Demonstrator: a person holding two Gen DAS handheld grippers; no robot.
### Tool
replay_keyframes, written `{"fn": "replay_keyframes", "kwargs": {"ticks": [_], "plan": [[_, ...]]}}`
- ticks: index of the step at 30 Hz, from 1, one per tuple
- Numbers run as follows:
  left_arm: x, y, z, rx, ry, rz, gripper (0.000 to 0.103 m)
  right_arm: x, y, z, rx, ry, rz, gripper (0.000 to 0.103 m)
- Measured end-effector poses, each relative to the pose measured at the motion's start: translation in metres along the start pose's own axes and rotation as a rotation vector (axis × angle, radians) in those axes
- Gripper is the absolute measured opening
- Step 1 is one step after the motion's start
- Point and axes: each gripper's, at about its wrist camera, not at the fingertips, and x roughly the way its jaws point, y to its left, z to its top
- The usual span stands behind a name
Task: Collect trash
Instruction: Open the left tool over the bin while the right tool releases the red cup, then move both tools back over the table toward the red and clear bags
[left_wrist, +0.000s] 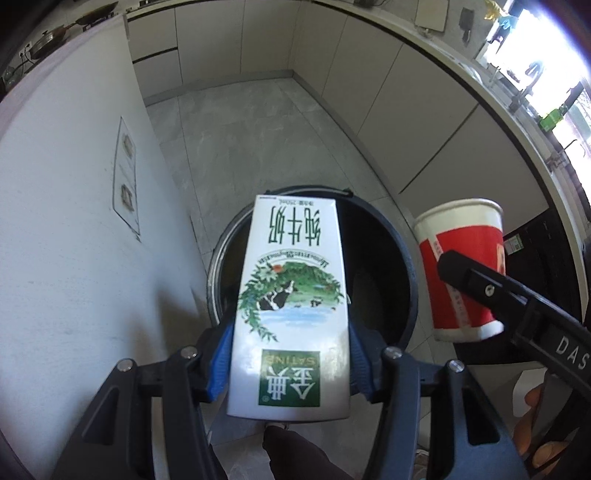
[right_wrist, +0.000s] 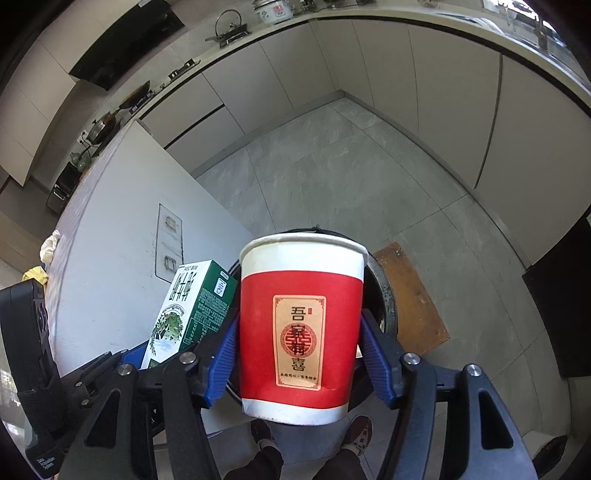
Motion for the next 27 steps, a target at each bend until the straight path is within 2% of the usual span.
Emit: {"fn": "replay_keyframes", "kwargs": {"ticks": [3,6,18,27], "plan": [[0.010,-0.001,0.002,-0.013,0.012,0.041,0.067,0.008,-0.009,0.004,0.002,-0.007,-0.020,0.071],[0.004,-0.001,0.003,-0.030,-0.009,0.049,0.067,0.003,-0.015,0.007,0.012,-0.028,-0.016,0.071],[-0.073,-0.013,0.014,-0.022,-0.128,0.062,0.067,-0.043,-0.003,0.013,0.012,-0.057,-0.027,0.071],[-0.127,-0.005,0.012,-0.038,-0.225,0.066,0.067,-0.081,0.028,0.008,-0.044,-0.089,0.018,0.073]]}}
